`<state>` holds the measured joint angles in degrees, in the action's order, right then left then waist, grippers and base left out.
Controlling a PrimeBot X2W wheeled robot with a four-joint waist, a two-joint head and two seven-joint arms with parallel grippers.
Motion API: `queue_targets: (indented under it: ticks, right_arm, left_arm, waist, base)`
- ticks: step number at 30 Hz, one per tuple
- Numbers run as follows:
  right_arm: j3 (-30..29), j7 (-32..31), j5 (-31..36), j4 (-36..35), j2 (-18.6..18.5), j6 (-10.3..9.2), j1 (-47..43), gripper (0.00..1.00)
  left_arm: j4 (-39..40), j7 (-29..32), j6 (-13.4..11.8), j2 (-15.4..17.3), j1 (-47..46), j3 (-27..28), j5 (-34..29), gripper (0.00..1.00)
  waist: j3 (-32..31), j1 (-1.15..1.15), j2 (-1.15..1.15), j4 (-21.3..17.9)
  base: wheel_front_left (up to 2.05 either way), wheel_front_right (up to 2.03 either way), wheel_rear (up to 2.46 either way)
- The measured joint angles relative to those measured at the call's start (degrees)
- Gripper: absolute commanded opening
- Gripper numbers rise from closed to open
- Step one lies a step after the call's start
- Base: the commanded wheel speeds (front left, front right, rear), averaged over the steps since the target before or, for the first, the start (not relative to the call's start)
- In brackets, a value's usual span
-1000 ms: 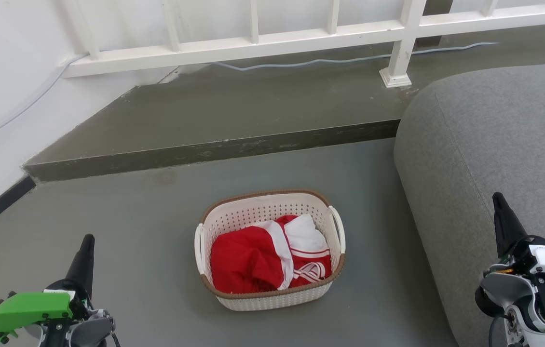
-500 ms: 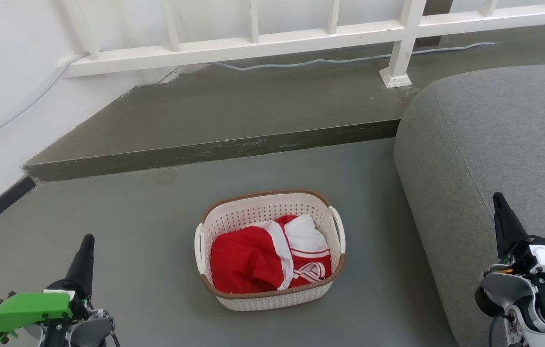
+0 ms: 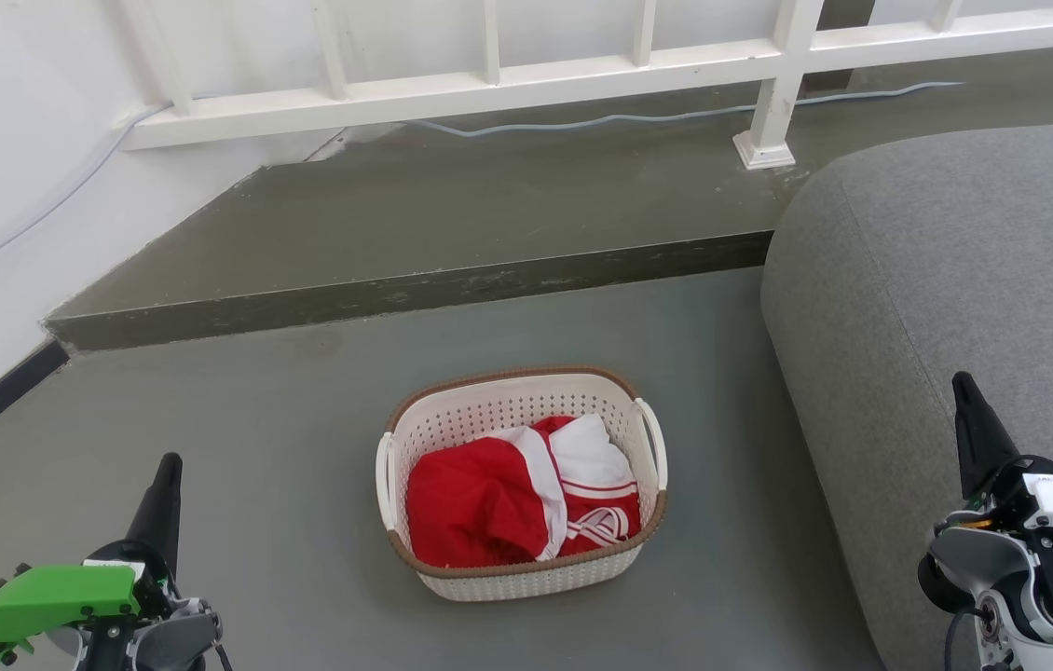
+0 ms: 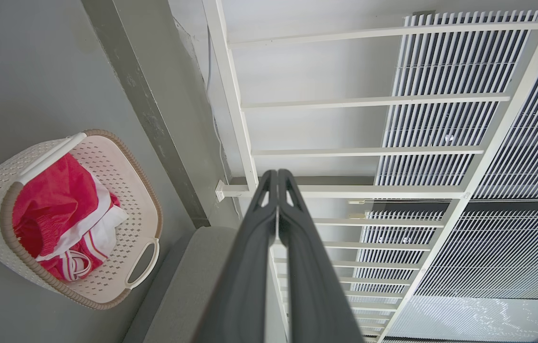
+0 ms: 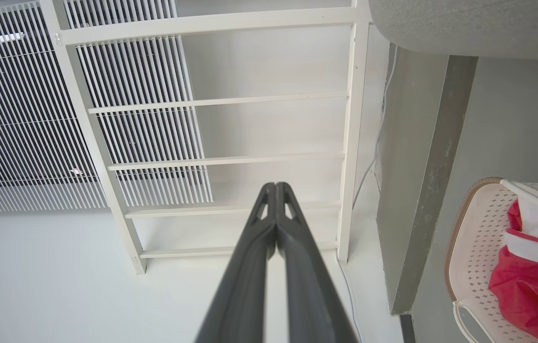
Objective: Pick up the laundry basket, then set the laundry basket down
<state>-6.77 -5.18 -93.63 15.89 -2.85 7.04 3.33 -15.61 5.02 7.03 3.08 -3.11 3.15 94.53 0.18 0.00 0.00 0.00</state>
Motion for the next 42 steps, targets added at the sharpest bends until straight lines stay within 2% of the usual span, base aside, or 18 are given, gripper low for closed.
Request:
queue_targets:
  ticks: [11,12,25,42]
  right_arm:
    - [0.0,0.0,0.0,0.3,0.1,0.0,-0.2,0.0]
    - [0.0,0.0,0.0,0.9,0.4,-0.01,-0.7,1.0]
    - [0.3,1.0,0.6,1.9,1.1,-0.07,-2.3,1.0]
    - [1.9,3.7,5.7,1.6,0.4,-0.07,-2.0,1.0]
  left_arm:
    - [-0.4,0.0,0.0,-0.1,0.1,0.0,0.1,0.0]
    - [-1.0,0.0,-0.1,-0.4,0.5,0.0,0.1,1.0]
    - [-1.6,-0.1,-0.1,-1.0,1.8,-0.8,0.1,1.0]
    - [0.5,-2.0,-0.1,-1.0,0.9,-2.2,-1.0,1.0]
  waist:
    - [0.0,0.0,0.0,0.0]
    - [0.0,0.0,0.0,0.0]
    - [0.0,0.0,0.0,0.0]
    - [-0.1,0.0,0.0,0.0]
  base:
    - [0.0,0.0,0.0]
    - [0.0,0.0,0.0]
    - [0.0,0.0,0.0]
    - [0.0,0.0,0.0]
